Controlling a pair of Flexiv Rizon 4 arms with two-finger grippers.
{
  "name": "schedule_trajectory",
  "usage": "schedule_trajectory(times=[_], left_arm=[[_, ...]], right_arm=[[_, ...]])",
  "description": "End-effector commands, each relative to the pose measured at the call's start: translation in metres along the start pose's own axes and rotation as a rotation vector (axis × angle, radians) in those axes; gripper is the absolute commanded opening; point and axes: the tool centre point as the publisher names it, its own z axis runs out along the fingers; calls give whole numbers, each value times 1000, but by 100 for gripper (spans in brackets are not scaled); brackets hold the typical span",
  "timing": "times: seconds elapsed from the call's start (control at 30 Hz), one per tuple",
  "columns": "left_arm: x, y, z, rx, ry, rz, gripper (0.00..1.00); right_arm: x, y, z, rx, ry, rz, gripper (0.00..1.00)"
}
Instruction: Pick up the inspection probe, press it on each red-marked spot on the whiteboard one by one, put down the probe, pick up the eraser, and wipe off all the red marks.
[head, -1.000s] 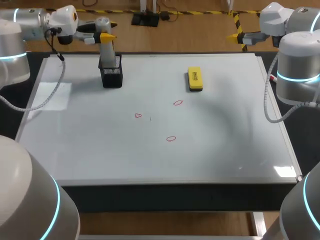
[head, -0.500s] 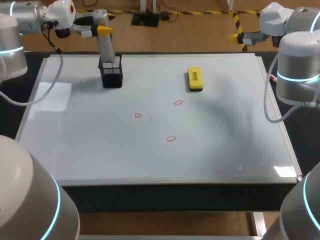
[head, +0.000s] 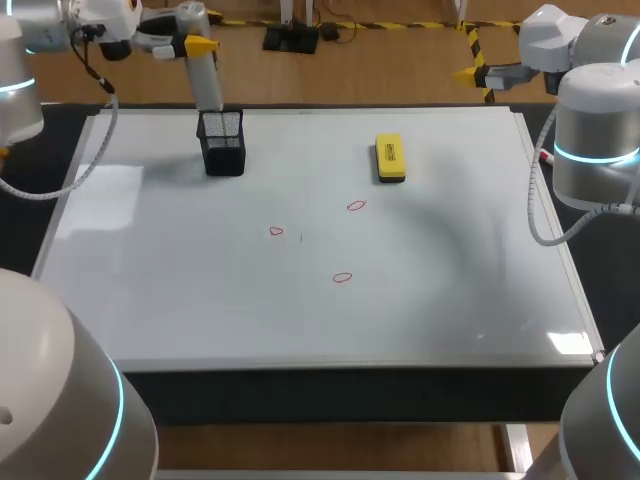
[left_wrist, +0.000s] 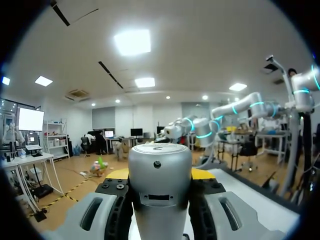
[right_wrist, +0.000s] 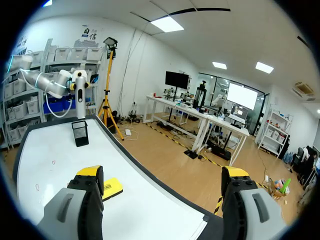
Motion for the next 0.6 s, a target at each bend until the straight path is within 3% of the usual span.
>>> schedule_trajectory(times=[0.03,0.6], left_arm=[[17,-6,-11,-5,-39,0,0],[52,9,-58,-25,-179,-9,0]], right_arm=[[0,0,0,2,1,0,100],[0,0,0,2,1,0,100]])
